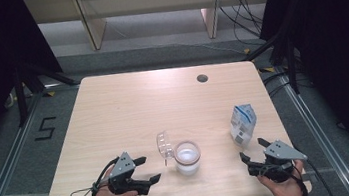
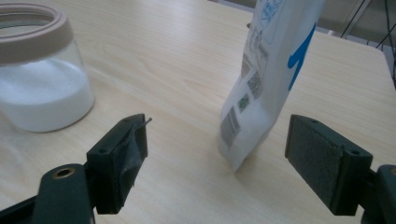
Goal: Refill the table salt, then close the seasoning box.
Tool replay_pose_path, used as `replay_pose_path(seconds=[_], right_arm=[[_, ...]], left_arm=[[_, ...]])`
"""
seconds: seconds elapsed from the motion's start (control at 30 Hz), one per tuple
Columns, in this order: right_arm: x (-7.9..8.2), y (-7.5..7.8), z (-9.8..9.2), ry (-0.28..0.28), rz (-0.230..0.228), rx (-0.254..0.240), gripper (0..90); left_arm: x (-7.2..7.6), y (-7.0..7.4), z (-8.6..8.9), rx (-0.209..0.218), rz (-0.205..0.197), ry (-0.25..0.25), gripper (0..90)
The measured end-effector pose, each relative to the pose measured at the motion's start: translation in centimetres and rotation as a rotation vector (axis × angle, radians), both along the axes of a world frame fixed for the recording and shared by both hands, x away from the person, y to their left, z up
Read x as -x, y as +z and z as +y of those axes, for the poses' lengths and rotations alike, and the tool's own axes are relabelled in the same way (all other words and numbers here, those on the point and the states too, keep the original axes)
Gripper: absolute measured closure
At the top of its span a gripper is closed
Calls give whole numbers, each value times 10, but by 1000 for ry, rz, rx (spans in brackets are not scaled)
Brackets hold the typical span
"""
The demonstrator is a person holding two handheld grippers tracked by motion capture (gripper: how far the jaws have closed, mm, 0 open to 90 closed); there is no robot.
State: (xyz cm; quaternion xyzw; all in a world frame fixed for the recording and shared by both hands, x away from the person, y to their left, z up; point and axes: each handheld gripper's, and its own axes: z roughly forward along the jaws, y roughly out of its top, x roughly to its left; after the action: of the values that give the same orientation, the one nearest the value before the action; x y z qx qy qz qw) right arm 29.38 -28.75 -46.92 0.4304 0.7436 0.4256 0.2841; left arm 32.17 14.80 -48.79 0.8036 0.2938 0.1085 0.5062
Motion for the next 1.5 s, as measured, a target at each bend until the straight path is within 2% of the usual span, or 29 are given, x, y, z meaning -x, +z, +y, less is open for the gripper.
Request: replay_pose_path(seconds=[0.03, 0.07, 0.1, 0.23, 0.27, 0.3, 0.33, 0.37, 0.4, 0.43, 0.47, 0.5, 0.53, 0.57, 0.6, 0.67, 0.7, 0.83, 0.87, 0.9, 1.0, 1.03, 1.13, 1.2, 1.23, 1.27, 1.33, 1.37, 1.5], right_arm=[[0, 0, -1, 14, -21, 18, 209], [3, -1, 1, 7, -4, 3, 206], [4, -1, 1, 19, -4, 11, 205], [9, -3, 4, 30, 15, 11, 199], [12, -4, 8, 22, 44, -12, 200], [12, -5, 7, 39, 32, 3, 200], [16, -5, 10, 27, 61, -7, 199], [14, -6, 10, 50, 41, 1, 198], [15, -5, 10, 56, 44, 5, 198], [19, -6, 13, 39, 65, -12, 198], [17, -7, 11, 64, 48, 2, 198], [18, -7, 12, 70, 57, -7, 198], [20, -7, 13, 52, 67, -18, 198], [19, -8, 13, 60, 57, -4, 199], [21, -8, 13, 52, 76, -14, 198], [20, -9, 12, 70, 63, -2, 200], [23, -9, 15, 50, 88, -25, 199], [22, -9, 14, 82, 53, 10, 202], [24, -9, 16, 72, 73, -3, 203], [23, -9, 16, 89, 59, 7, 205], [23, -10, 17, 103, 60, 22, 208], [26, -10, 19, 77, 78, 6, 211], [24, -11, 17, 95, 63, 9, 216], [23, -11, 17, 97, 53, 20, 218], [24, -11, 18, 95, 69, 8, 218], [23, -11, 18, 102, 66, 14, 220], [23, -10, 18, 104, 49, 27, 223], [24, -10, 19, 102, 69, 17, 224], [25, -10, 19, 104, 69, 15, 229]], left_arm=[[0, 0, 0, 4, 0, 1, 208], [1, 1, 0, -2, 6, 14, 208], [0, 2, 0, 0, -6, 10, 208], [0, 3, 1, 2, -5, 20, 208], [0, 4, 2, 0, -2, 23, 208], [0, 4, 2, 1, -5, 24, 208], [0, 5, 2, 1, -9, 22, 208], [0, 6, 1, 2, -10, 21, 209], [0, 6, 1, 6, -13, 23, 208], [0, 7, 1, 0, -11, 24, 209], [0, 8, 1, 1, -11, 25, 211], [0, 9, 1, 8, -9, 21, 211], [-1, 9, 1, 15, -10, 21, 212], [-1, 11, 1, 15, -6, 24, 212], [-2, 12, 2, 19, -10, 21, 217], [-3, 14, 3, 20, -10, 22, 232], [-3, 15, 3, 9, -14, 26, 236], [-2, 18, 3, 11, -17, 24, 275], [-2, 19, 4, 12, -16, 21, 289], [-2, 20, 5, 15, -13, 33, 308], [-4, 23, 8, 30, -22, 37, 386], [-5, 24, 9, 41, -31, 25, 452], [-7, 27, 9, 47, -40, 43, 567], [-9, 29, 9, 37, -54, 40, 627], [-10, 30, 8, 36, -45, 44, 659], [-11, 30, 8, 31, -54, 35, 691], [-12, 31, 6, 41, -51, 42, 746], [-11, 32, 5, 39, -50, 48, 775], [-12, 34, 2, 34, -51, 51, 862]])
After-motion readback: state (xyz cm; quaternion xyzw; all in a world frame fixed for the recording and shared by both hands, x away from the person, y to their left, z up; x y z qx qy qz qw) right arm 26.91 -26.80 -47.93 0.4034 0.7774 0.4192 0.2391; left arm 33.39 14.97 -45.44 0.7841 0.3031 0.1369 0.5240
